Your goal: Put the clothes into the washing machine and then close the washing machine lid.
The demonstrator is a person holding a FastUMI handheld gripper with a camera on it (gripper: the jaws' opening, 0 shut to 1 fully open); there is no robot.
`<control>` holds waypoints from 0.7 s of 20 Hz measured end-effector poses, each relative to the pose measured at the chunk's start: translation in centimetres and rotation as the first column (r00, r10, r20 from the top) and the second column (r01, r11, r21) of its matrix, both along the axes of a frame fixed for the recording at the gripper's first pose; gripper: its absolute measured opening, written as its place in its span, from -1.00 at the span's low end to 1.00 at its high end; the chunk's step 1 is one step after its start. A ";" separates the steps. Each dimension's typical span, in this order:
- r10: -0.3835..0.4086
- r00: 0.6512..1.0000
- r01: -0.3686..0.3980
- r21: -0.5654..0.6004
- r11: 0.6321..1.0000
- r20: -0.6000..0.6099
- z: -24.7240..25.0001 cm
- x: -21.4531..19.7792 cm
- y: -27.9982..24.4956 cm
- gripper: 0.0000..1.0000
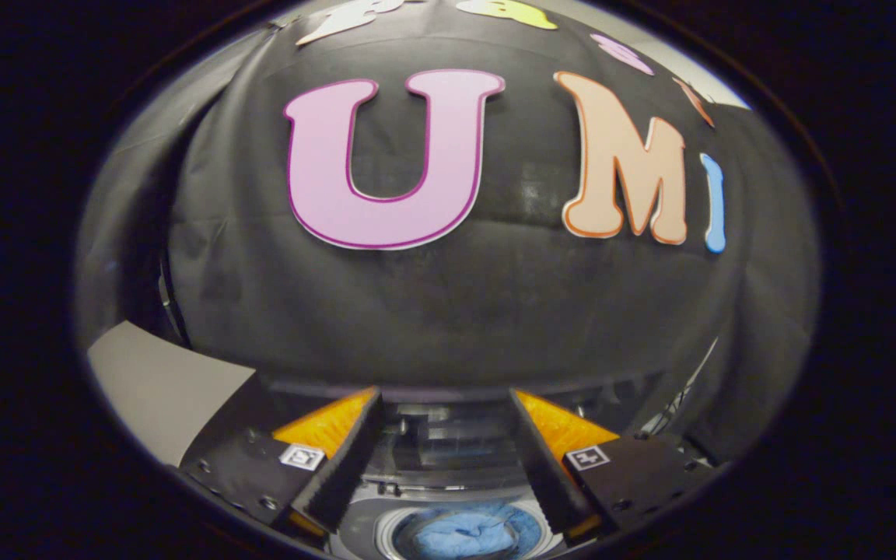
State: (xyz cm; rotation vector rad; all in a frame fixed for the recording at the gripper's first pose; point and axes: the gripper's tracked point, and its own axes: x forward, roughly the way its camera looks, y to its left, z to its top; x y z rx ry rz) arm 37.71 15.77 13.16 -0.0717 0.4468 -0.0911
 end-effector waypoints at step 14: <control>0.035 0.996 -0.045 0.117 0.992 0.088 0.7 -2.4 -0.2 0.92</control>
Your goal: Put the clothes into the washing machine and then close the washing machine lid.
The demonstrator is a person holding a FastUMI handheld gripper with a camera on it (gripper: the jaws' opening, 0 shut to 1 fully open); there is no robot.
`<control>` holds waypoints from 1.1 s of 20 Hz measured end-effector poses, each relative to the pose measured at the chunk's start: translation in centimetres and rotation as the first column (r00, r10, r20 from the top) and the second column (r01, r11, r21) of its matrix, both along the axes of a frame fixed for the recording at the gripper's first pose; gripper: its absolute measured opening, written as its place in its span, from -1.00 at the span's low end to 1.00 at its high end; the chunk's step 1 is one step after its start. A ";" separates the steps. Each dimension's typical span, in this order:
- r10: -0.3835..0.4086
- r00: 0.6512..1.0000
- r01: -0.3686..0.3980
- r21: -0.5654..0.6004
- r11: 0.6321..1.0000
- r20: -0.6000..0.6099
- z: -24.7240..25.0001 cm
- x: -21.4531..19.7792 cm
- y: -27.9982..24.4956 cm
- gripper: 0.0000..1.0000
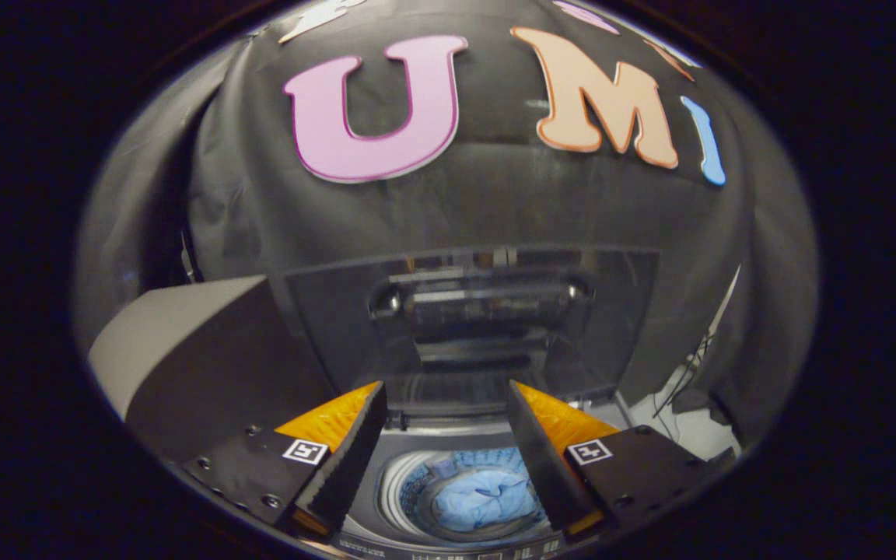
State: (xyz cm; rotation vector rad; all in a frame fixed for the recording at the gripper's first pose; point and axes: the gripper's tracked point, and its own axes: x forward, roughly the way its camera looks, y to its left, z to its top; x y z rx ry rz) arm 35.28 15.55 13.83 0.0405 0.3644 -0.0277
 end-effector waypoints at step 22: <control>0.024 0.982 -0.013 -0.057 0.998 0.185 4.6 6.9 1.2 0.94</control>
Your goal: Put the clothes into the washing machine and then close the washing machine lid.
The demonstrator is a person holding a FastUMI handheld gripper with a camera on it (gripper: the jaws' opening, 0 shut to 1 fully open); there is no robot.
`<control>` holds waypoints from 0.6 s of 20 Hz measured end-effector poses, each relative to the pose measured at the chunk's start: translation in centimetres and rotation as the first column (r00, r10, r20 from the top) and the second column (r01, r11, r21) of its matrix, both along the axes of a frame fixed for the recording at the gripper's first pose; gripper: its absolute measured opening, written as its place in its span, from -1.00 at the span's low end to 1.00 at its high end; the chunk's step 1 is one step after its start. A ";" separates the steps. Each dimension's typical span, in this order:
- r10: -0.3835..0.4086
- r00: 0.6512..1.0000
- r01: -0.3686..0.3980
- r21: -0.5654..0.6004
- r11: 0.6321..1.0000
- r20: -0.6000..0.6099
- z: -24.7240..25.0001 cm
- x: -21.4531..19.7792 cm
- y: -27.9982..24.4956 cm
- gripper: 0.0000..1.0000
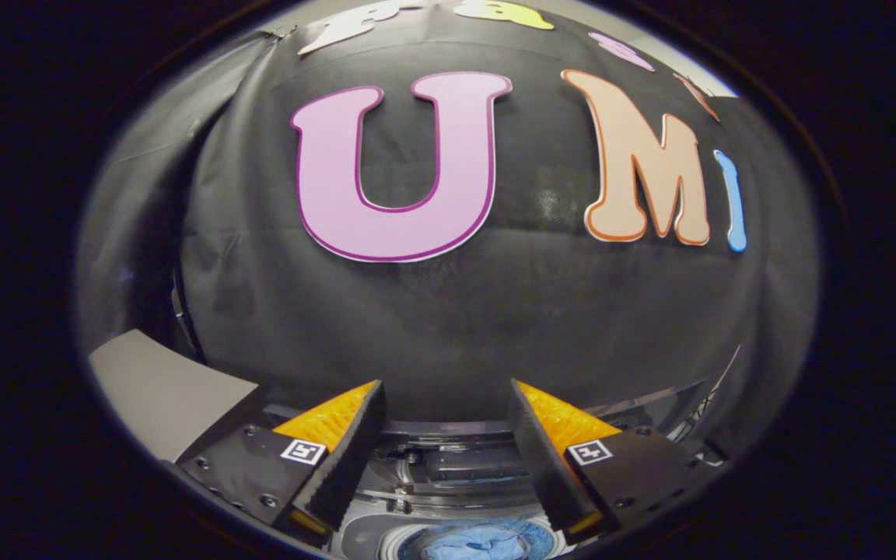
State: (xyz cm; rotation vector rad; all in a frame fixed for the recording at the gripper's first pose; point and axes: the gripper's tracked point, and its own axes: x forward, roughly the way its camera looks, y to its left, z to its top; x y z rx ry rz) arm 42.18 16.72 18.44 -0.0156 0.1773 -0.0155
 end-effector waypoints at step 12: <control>0.000 1.000 0.000 -0.014 1.000 0.000 -1.2 -7.2 0.0 0.94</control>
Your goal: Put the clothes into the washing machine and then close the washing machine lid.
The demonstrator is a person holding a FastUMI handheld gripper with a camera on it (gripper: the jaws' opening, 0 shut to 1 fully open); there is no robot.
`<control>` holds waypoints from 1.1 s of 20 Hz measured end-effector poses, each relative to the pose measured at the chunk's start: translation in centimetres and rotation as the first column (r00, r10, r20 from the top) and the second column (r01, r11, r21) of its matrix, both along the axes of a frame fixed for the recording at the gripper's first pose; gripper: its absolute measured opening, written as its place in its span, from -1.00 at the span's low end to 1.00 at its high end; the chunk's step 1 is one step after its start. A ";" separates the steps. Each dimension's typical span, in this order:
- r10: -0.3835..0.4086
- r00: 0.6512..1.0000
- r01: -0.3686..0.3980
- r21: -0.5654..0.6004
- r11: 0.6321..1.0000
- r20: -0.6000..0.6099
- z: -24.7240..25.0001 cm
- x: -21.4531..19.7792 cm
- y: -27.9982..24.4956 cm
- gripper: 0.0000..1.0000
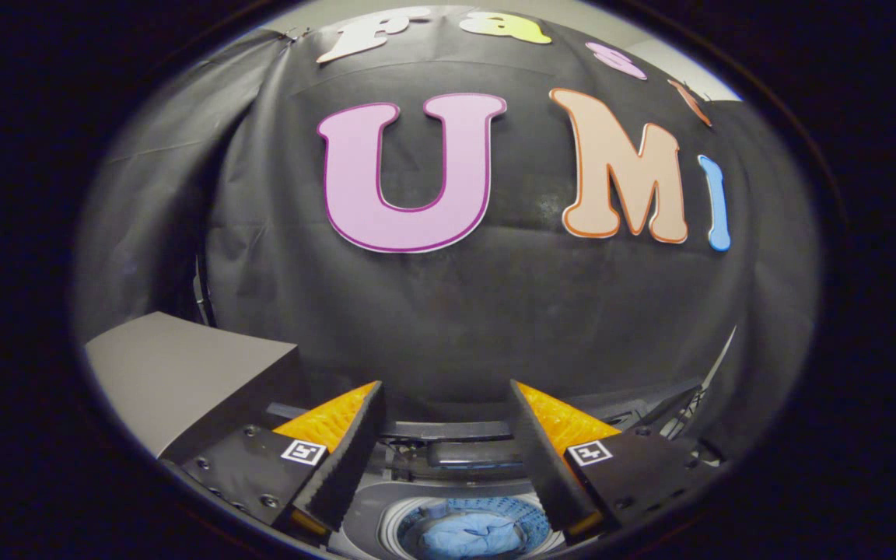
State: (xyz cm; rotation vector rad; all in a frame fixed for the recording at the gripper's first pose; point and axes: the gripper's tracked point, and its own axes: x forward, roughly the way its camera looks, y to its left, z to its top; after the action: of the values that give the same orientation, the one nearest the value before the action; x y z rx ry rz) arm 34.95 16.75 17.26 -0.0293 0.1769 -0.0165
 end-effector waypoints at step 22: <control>0.020 1.000 -0.019 0.033 0.999 -0.010 -5.6 -9.8 -3.7 0.94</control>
State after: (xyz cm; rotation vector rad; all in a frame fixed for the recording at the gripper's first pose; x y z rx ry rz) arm 25.15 13.08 11.64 0.0013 0.1876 0.0061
